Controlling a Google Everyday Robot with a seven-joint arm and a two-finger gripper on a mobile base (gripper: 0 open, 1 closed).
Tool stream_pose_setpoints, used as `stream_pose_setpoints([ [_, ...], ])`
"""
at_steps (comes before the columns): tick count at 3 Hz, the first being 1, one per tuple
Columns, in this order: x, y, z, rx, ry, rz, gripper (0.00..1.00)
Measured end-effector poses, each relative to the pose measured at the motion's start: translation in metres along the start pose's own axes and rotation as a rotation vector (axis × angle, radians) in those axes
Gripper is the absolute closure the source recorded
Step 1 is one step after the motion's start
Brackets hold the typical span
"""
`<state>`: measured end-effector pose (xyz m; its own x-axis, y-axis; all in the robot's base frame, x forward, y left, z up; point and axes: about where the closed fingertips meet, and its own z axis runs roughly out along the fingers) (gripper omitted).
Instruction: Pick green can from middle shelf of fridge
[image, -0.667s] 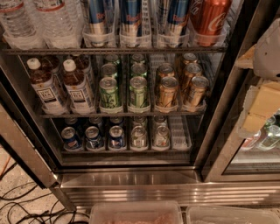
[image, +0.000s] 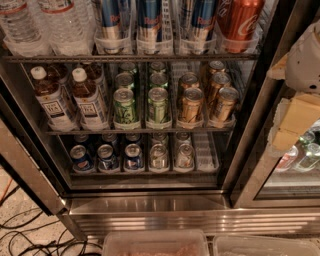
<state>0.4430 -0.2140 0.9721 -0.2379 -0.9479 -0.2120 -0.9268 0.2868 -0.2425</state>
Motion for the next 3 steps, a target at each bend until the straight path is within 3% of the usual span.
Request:
stream_pose_setpoints([
  [1, -0.013, 0.015, 0.026, -0.030, -0.037, 0.037, 0.00],
  [2, -0.028, 0.046, 0.069, -0.086, -0.091, 0.095, 0.00],
  [3, -0.034, 0.078, 0.120, -0.149, -0.218, 0.148, 0.00],
])
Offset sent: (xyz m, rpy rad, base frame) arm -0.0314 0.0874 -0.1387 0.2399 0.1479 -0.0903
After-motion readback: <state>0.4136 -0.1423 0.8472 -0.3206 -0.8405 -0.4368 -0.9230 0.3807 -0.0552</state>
